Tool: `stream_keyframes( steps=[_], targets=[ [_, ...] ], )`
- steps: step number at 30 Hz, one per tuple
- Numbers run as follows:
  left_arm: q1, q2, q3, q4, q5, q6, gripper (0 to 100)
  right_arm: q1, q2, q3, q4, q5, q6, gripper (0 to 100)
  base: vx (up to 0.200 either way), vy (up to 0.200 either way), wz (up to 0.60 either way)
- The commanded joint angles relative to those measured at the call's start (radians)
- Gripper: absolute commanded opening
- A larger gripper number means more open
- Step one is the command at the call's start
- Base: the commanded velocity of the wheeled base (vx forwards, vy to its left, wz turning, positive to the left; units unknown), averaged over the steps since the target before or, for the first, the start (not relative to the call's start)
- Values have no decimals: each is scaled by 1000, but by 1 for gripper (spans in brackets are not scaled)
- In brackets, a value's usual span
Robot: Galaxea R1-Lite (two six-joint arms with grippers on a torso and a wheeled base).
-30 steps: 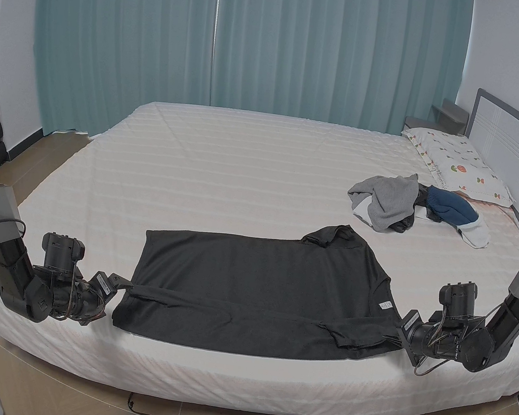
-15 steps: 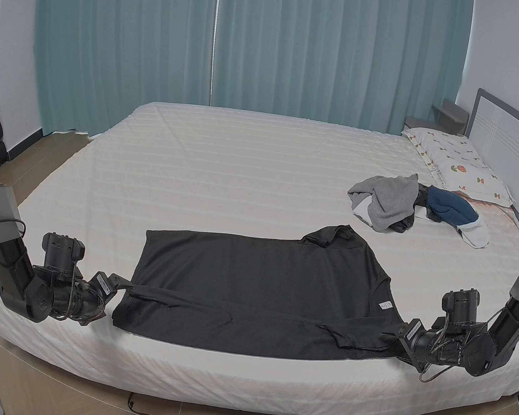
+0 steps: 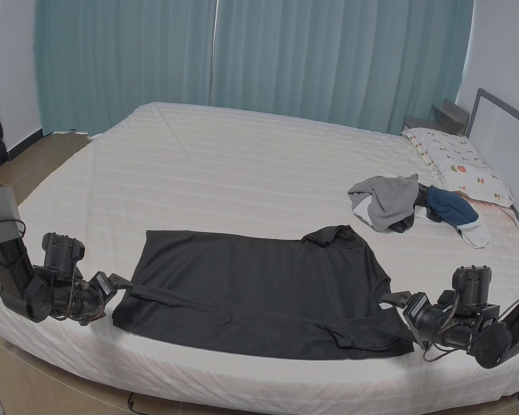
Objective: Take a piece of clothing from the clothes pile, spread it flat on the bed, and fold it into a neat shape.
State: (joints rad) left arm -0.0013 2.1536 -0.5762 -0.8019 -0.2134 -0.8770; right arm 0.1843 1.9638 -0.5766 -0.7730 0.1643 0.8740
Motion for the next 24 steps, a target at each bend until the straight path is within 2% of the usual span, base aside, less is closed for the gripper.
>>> stream_keyframes(
  steps=[1, 5, 11, 17, 24],
  targets=[
    [0, 2, 1, 0, 0, 0, 100, 55, 41, -78, 34, 4, 5, 100, 0, 0, 0],
    [0, 2, 2, 0, 0, 0, 100, 69, 164, -85, 4, -2, -3, 100, 0, 0, 0],
    [0, 2, 2, 0, 0, 0, 100, 38, 260, -83, -60, -3, -6, 100, 0, 0, 0],
    [0, 2, 4, -2, 0, 1, 100, 11, 271, -68, -55, -3, -72, 100, 0, 0, 0],
    [0, 2, 6, -2, 0, 1, 100, 9, 273, -80, -54, -3, -75, 100, 0, 0, 0]
  ],
)
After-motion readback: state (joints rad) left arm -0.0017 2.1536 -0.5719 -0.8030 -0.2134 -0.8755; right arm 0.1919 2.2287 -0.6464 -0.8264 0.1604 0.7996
